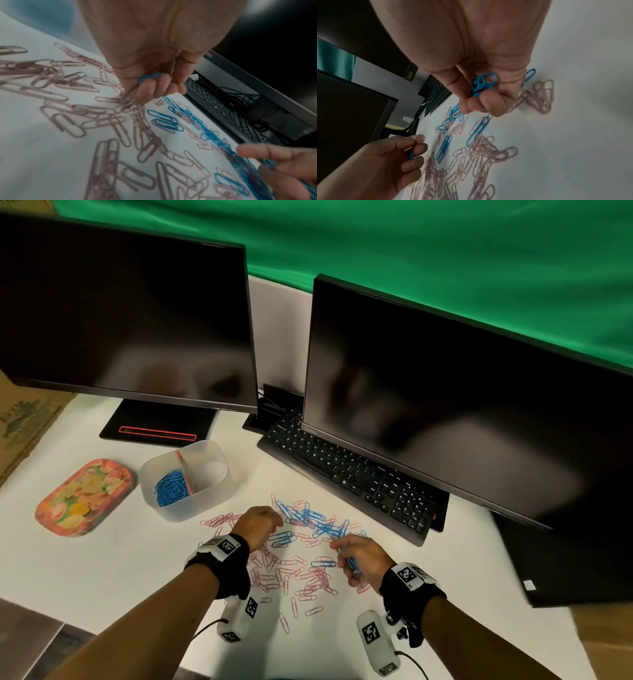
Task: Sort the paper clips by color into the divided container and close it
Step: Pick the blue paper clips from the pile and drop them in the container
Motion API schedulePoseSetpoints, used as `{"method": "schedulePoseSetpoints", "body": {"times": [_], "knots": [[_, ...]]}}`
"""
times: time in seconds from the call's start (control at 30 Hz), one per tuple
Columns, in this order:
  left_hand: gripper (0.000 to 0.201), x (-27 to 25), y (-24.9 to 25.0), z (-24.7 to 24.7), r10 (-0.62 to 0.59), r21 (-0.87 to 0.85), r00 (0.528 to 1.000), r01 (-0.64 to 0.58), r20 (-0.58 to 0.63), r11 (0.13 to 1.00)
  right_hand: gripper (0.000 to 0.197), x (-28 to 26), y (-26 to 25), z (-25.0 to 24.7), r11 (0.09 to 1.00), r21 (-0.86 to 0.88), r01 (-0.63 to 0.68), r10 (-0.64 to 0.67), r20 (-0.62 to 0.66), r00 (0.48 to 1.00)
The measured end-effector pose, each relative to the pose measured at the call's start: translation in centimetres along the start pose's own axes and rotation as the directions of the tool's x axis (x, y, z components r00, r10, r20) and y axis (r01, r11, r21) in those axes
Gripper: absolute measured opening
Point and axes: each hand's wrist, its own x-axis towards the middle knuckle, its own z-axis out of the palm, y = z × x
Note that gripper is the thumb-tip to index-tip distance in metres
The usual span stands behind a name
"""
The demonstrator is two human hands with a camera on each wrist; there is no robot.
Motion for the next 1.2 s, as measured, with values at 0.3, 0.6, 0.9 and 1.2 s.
{"method": "schedulePoseSetpoints", "body": {"times": [0.3,0.6,0.9,1.2], "knots": [[0.019,-0.2,-1.5,1.5,0.266,0.757,0.963,-0.204,0.041,0.621,0.014,0.1,0.4,1.2,0.634,-0.718,0.286,-0.374,0.039,0.927],[0.011,0.1,-1.7,1.0,0.236,0.715,0.969,-0.213,0.069,0.666,0.019,0.1,0.6,2.5,0.286,-0.933,0.218,-0.345,0.112,0.932],[0.011,-0.2,-1.2,1.1,0.274,0.781,0.957,-0.240,0.092,0.577,0.025,0.1,0.6,2.2,0.261,-0.933,0.249,-0.345,0.150,0.927],[0.035,-0.1,-1.0,0.6,0.257,0.653,0.966,-0.199,0.007,0.731,0.022,0.1,0.8,1.4,0.188,-0.948,0.256,-0.354,0.178,0.918]]}}
